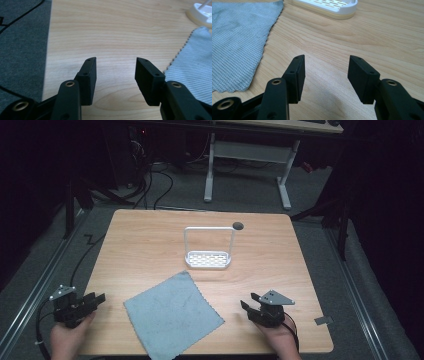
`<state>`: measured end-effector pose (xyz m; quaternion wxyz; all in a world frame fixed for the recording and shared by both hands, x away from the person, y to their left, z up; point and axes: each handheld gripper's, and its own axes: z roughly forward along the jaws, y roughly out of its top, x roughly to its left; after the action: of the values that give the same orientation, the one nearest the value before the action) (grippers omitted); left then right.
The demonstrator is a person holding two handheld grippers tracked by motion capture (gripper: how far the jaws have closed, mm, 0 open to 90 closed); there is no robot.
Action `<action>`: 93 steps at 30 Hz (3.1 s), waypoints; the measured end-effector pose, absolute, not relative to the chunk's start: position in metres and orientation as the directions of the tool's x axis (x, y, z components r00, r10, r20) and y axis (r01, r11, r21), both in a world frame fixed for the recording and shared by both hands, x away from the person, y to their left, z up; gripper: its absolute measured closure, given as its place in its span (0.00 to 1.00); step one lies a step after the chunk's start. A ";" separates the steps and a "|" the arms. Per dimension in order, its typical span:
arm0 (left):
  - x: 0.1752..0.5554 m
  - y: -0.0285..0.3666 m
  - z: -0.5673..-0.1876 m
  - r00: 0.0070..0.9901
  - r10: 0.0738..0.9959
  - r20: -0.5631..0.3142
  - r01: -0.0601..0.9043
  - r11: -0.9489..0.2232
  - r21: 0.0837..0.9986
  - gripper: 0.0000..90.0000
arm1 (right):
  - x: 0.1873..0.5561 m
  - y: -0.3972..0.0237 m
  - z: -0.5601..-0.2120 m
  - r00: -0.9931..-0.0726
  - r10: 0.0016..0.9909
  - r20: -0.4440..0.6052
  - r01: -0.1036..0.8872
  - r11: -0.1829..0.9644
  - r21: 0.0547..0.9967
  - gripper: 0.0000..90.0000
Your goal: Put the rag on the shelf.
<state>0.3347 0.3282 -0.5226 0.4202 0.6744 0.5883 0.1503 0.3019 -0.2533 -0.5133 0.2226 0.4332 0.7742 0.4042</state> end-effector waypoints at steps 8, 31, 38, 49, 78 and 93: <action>0.336 0.319 -0.522 0.289 0.915 -0.281 0.663 0.020 0.749 0.59 | 0.298 -0.255 -0.514 -0.532 0.847 -0.013 0.473 0.310 0.825 0.53; 0.325 0.215 -0.520 0.648 0.754 -0.104 0.566 -0.386 0.728 1.00 | 0.282 -0.176 -0.517 -0.774 0.631 0.049 0.427 0.463 0.776 1.00; 0.322 0.208 -0.526 0.684 0.723 -0.093 0.563 -0.443 0.698 1.00 | 0.287 -0.164 -0.528 -0.774 0.634 -0.007 0.438 0.542 0.717 1.00; 0.289 0.158 -0.525 0.845 0.518 -0.131 0.452 -0.563 0.692 0.94 | 0.329 -0.210 -0.531 -0.623 0.782 -0.021 0.518 0.433 0.738 1.00; 0.300 0.140 -0.528 0.825 0.557 -0.093 0.443 -0.537 0.718 0.87 | 0.294 -0.212 -0.529 -0.678 0.735 0.019 0.513 0.454 0.728 1.00; 0.295 0.126 -0.526 0.853 0.513 -0.099 0.405 -0.531 0.744 0.79 | 0.300 -0.238 -0.525 -0.598 0.801 0.018 0.531 0.380 0.758 0.93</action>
<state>0.2955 0.1259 -0.5262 0.4066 0.8724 0.2632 0.0661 0.3003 -0.2379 -0.5245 0.1796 0.4105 0.8110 0.3761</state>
